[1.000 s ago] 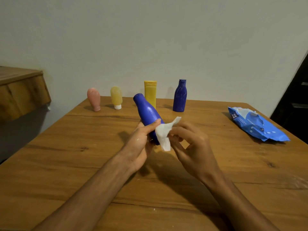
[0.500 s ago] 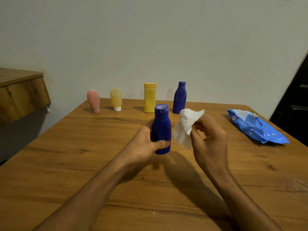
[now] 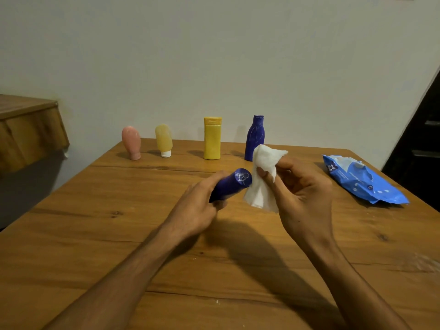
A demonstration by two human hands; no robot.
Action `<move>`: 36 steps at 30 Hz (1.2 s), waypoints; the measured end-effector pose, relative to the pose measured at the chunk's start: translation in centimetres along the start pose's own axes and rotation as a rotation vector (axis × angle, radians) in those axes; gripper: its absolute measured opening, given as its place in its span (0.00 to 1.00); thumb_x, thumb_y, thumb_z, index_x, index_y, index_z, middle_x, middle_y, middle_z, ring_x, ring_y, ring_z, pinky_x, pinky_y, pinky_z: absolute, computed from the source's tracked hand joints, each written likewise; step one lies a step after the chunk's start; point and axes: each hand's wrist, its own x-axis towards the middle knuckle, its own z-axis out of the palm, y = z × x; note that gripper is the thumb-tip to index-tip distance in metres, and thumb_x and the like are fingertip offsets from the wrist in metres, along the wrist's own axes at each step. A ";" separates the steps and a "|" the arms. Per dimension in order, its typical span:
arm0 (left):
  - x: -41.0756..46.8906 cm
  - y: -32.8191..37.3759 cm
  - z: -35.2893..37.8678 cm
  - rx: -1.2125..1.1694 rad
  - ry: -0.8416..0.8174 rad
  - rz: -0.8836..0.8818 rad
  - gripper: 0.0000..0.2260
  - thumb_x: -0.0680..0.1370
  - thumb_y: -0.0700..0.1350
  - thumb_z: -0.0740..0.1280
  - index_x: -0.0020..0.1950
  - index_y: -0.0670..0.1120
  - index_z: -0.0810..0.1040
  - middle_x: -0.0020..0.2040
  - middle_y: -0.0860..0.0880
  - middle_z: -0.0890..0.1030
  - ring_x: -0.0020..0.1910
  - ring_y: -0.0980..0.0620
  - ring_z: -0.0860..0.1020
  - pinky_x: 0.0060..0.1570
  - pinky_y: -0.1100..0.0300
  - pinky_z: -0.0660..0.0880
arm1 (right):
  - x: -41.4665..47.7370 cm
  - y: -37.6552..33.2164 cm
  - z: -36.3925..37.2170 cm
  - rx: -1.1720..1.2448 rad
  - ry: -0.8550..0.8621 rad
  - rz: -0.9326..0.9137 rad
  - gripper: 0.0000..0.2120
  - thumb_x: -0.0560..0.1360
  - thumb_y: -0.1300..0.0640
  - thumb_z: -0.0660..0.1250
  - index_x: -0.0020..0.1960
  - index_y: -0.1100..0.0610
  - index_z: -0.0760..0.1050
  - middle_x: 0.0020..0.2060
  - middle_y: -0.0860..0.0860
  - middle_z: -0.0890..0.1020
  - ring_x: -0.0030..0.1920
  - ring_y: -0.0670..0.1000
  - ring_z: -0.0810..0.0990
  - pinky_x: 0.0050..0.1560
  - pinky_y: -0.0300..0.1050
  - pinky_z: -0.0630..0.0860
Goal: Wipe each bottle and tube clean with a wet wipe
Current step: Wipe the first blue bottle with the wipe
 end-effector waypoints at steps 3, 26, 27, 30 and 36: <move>0.1 0.0 0.0 0.058 -0.004 -0.004 0.23 0.78 0.35 0.66 0.67 0.58 0.71 0.62 0.52 0.76 0.61 0.55 0.74 0.64 0.45 0.73 | 0.0 -0.1 0.0 -0.038 -0.076 -0.023 0.13 0.73 0.62 0.70 0.57 0.54 0.77 0.50 0.50 0.82 0.49 0.44 0.80 0.47 0.37 0.79; -0.3 0.6 0.0 0.242 0.022 -0.004 0.23 0.79 0.36 0.64 0.70 0.55 0.69 0.65 0.51 0.76 0.62 0.55 0.74 0.65 0.51 0.72 | -0.3 -0.2 0.7 -0.151 -0.121 -0.059 0.11 0.72 0.51 0.68 0.52 0.55 0.80 0.46 0.47 0.80 0.45 0.38 0.75 0.43 0.27 0.71; -0.4 0.7 0.1 0.247 0.021 0.004 0.23 0.79 0.35 0.64 0.70 0.55 0.69 0.64 0.50 0.76 0.60 0.55 0.74 0.64 0.51 0.72 | -0.2 -0.2 0.6 -0.149 -0.093 -0.040 0.10 0.72 0.54 0.69 0.52 0.55 0.80 0.45 0.47 0.80 0.44 0.38 0.75 0.42 0.27 0.71; -0.5 0.7 0.2 0.253 0.011 0.010 0.22 0.80 0.36 0.63 0.71 0.55 0.68 0.64 0.50 0.76 0.61 0.55 0.74 0.64 0.52 0.72 | -0.4 -0.4 0.8 -0.119 -0.079 -0.059 0.10 0.72 0.52 0.69 0.52 0.53 0.79 0.45 0.46 0.80 0.45 0.39 0.76 0.42 0.28 0.72; -0.4 0.7 0.3 0.202 0.010 0.019 0.24 0.79 0.35 0.65 0.70 0.56 0.69 0.63 0.51 0.77 0.60 0.56 0.74 0.63 0.52 0.72 | -0.2 -0.3 0.6 -0.149 -0.057 -0.036 0.10 0.71 0.53 0.67 0.52 0.52 0.78 0.46 0.46 0.79 0.45 0.40 0.76 0.45 0.28 0.72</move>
